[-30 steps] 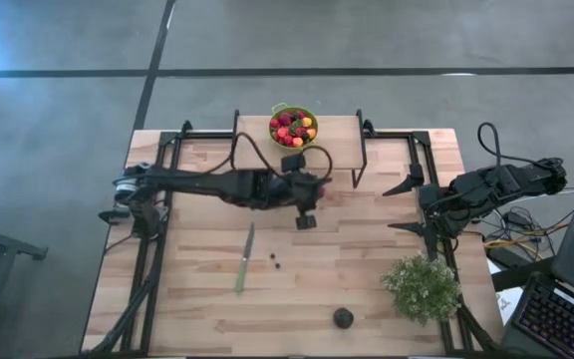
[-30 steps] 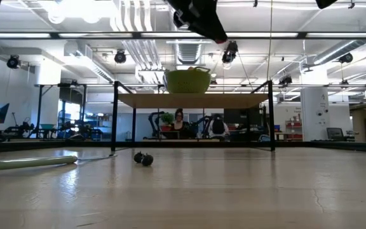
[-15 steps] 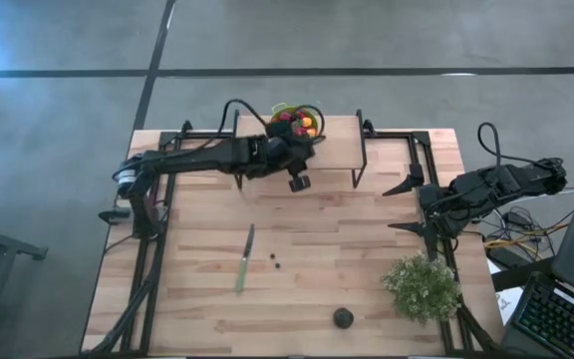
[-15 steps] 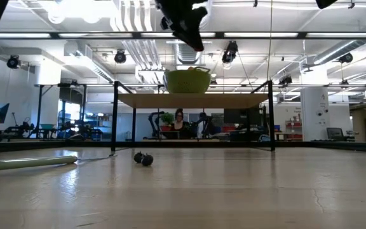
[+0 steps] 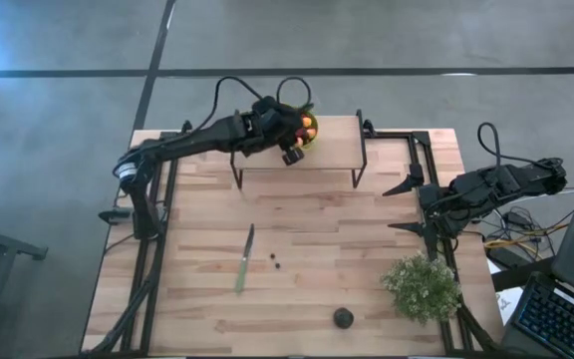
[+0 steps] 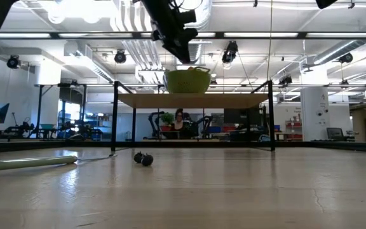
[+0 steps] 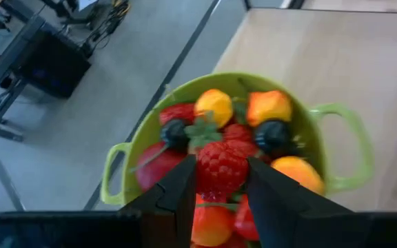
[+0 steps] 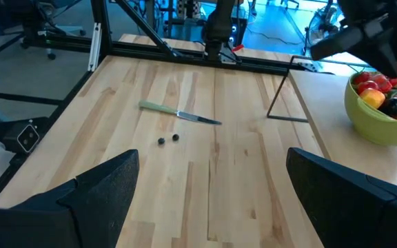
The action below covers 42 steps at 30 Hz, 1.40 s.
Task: Pick & Place Fruit
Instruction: Put the raspberry into the green colander on the shelf, then put the blueberry into the green colander on the shelf
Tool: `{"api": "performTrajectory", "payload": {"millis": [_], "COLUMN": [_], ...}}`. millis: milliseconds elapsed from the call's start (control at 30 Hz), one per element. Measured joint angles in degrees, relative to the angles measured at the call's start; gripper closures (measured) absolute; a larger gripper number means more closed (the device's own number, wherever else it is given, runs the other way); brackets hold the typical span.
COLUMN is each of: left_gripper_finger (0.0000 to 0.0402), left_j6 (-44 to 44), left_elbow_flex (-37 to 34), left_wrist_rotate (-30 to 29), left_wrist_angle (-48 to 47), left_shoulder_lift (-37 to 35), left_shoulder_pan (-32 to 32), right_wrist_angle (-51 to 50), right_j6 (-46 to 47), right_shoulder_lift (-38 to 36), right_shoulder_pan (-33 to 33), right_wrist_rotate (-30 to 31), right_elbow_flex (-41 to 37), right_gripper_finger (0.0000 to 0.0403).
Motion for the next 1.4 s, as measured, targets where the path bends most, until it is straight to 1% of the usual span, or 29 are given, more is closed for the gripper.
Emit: {"api": "performTrajectory", "payload": {"millis": [533, 833, 1133, 1233, 1400], "left_gripper_finger": [0.0282, 0.0282, 0.0281, 0.0268, 0.0233], "left_j6": [-0.16, 0.07, 1.68, 1.44, -0.75], "left_elbow_flex": [-0.15, -1.93, -1.99, -1.99, -1.99], "left_wrist_rotate": [0.02, 0.05, 0.05, 0.05, 0.07], "left_wrist_angle": [0.00, 0.26, 0.68, 0.70, 0.66], "left_shoulder_lift": [0.00, 0.04, 0.11, 0.11, 0.11], "left_shoulder_pan": [4.04, 4.17, 4.43, 4.43, 4.39], "right_wrist_angle": [0.00, -0.01, 0.00, 0.00, 0.00], "right_j6": [0.00, 0.00, 0.00, 0.00, 0.00], "right_shoulder_lift": [0.00, 0.00, 0.00, -0.03, -0.04], "right_shoulder_pan": [0.00, 0.00, 0.00, 0.02, 0.00], "right_wrist_rotate": [0.00, 0.00, 0.00, 0.00, 0.00], "right_elbow_flex": [0.01, 0.01, 0.01, 0.01, 0.01], "right_gripper_finger": [0.0039, 0.0040, 0.0039, 0.0040, 0.0040]}}
